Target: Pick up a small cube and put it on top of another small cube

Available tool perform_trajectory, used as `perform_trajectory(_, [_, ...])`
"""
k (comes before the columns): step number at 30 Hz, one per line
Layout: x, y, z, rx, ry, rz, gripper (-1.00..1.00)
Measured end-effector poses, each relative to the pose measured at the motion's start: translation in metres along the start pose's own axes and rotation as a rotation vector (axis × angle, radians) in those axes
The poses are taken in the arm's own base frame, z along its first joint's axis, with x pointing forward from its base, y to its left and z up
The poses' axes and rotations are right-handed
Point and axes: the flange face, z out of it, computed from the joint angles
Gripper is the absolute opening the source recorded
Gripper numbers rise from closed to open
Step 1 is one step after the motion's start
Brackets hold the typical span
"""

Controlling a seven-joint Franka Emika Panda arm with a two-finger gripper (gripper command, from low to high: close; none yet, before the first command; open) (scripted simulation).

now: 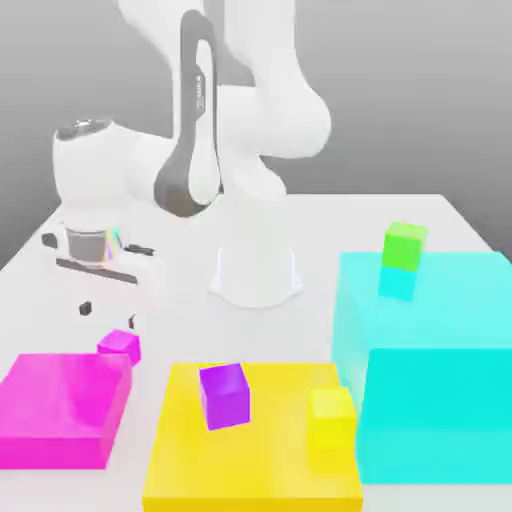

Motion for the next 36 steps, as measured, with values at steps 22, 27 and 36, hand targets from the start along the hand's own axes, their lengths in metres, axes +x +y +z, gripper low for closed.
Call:
perform_trajectory(22, [0.000,0.001,0.045,-0.002,0.000,0.005,-1.00])
perform_trajectory(27, [0.002,0.000,0.022,-0.003,0.002,0.006,-1.00])
perform_trajectory(36, [-0.001,-0.015,-0.016,0.001,-0.006,0.018,-1.00])
